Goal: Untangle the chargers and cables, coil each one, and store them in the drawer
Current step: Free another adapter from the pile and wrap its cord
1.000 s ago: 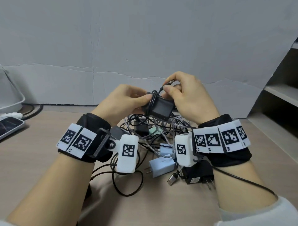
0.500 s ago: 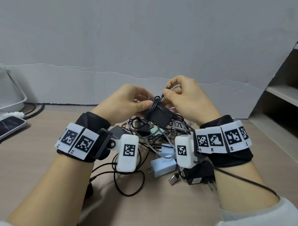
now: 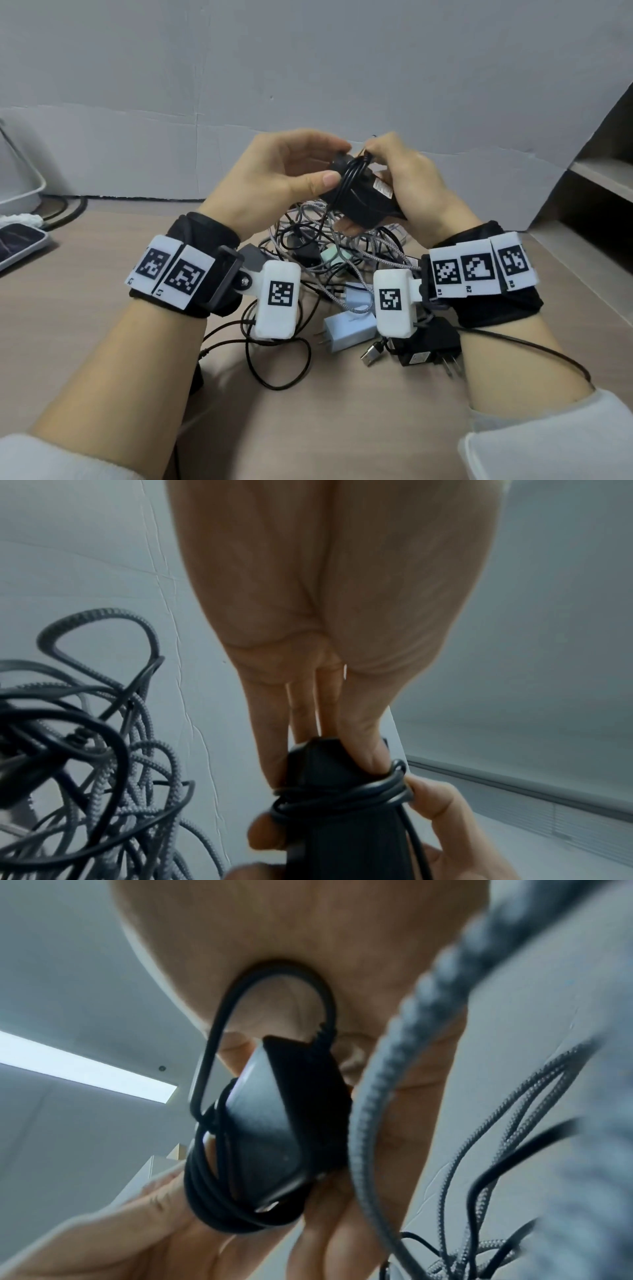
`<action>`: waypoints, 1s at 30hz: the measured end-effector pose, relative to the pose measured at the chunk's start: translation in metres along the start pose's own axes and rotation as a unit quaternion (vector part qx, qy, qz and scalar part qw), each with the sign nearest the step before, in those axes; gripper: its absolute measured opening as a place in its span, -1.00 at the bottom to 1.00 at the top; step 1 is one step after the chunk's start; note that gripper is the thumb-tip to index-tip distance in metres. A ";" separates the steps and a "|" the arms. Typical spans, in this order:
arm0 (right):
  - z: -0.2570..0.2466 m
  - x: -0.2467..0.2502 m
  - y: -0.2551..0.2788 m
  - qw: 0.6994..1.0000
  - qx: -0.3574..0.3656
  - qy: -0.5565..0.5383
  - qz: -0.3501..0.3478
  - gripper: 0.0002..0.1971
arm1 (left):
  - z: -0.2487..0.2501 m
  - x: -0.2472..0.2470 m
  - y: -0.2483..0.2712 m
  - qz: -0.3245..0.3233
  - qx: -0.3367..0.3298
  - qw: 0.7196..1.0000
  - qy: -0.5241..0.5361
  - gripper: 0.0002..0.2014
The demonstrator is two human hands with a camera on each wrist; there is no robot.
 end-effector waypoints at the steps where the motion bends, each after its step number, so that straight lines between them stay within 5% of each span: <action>1: 0.000 -0.001 0.002 1.000 -0.004 -0.015 -0.002 -0.71 | 0.001 0.000 -0.001 0.002 -0.007 1.000 0.005 -0.67; 7: -0.013 0.004 0.006 0.995 0.037 0.032 0.092 -0.66 | -0.003 0.001 -0.008 0.052 -0.005 0.999 0.011 -0.74; 12: -0.030 0.030 0.029 0.968 0.069 0.162 0.180 -0.65 | -0.015 -0.010 -0.006 0.092 0.088 0.989 0.081 -0.62; 17: -0.031 0.026 0.067 0.951 0.024 0.287 0.115 -0.40 | -0.006 -0.061 0.000 0.021 0.157 0.974 0.161 -0.48; 22: -0.034 0.029 0.117 0.915 -0.013 0.399 0.061 -0.22 | 0.007 -0.113 0.015 -0.024 0.173 0.959 0.221 -0.71; 30: -0.040 0.065 0.222 0.881 -0.092 0.462 0.051 -0.42 | 0.044 -0.210 0.032 -0.109 0.192 0.961 0.168 -0.81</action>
Point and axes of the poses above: each hand's wrist, its own y-axis away from the middle knuckle, its own x-axis out of the back of the hand, z = x × y, the point moved 10 cm from there along -y, towards the middle knuckle, and after that the axes turned 9 degrees about -z, right-handed, at the moved point
